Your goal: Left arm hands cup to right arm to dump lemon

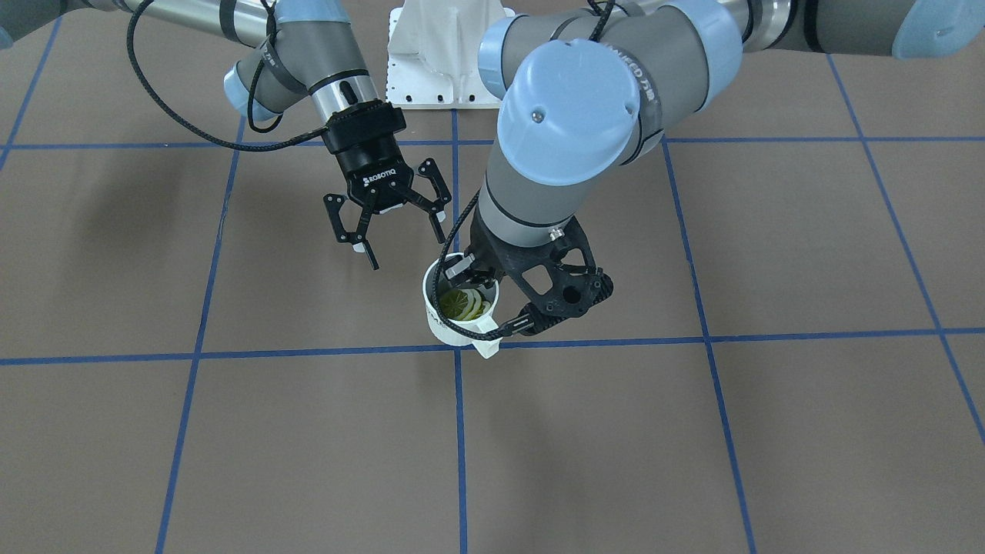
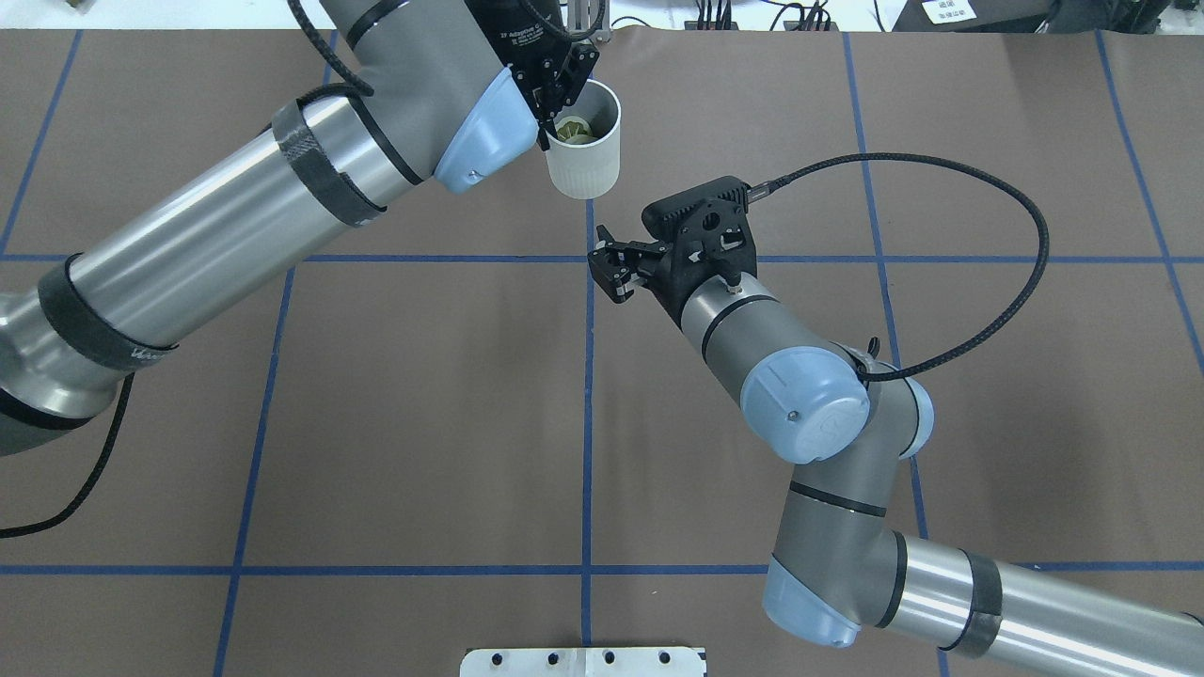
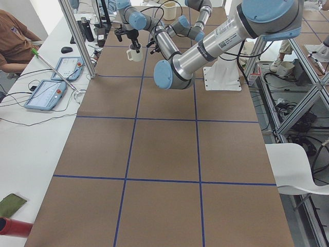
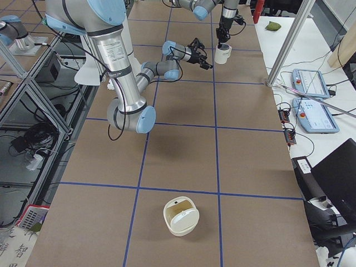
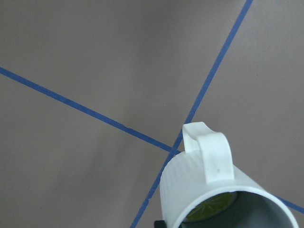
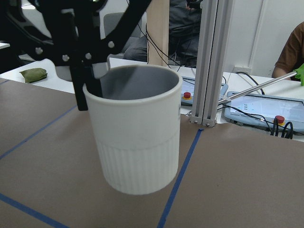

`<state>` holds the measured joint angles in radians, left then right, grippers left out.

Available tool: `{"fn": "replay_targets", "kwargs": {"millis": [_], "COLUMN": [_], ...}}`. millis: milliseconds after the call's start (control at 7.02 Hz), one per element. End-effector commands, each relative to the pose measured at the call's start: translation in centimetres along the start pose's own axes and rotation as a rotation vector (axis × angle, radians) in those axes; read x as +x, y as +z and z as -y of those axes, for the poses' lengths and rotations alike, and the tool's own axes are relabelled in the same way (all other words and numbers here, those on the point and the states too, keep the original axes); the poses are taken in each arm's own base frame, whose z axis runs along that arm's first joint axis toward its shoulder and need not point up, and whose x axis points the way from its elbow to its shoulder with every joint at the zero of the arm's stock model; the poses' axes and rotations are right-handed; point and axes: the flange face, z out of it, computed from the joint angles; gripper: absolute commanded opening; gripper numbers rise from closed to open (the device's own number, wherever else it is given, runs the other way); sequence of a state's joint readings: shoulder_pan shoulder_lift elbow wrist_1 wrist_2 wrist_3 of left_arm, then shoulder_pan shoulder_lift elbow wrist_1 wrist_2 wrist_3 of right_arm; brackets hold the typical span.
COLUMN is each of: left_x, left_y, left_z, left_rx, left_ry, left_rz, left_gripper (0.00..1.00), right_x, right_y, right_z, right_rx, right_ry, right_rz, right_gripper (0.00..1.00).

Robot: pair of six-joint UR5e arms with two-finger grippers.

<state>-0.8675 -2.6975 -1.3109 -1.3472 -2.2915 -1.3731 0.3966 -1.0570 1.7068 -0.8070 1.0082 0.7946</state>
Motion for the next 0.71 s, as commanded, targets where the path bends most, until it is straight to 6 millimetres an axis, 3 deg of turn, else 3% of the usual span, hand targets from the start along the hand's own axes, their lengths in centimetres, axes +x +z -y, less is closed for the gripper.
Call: {"fn": "replay_targets", "kwargs": {"millis": [0,285,569], "left_x": [1.1,1.3,1.5], "left_y": [0.4,0.8,1.4], "left_z": [-1.9,-2.6,-3.2], "left_rx": [-0.013,-0.019,-0.026], "left_ry": [-0.003,-0.020,-0.043], "left_rz": [-0.003,0.000,0.009], "left_gripper": [0.00,0.00,0.00], "right_x": [-1.2,-2.2,-2.1], "right_y": [-0.4,-1.5,-1.3], "right_z": [-0.2,-0.8,-1.1], "right_rx": [0.034,0.109,0.109], "right_ry": [0.001,0.029,0.025], "right_rz": [-0.020,-0.036,-0.040], "right_gripper": [0.95,0.95,0.95]}}
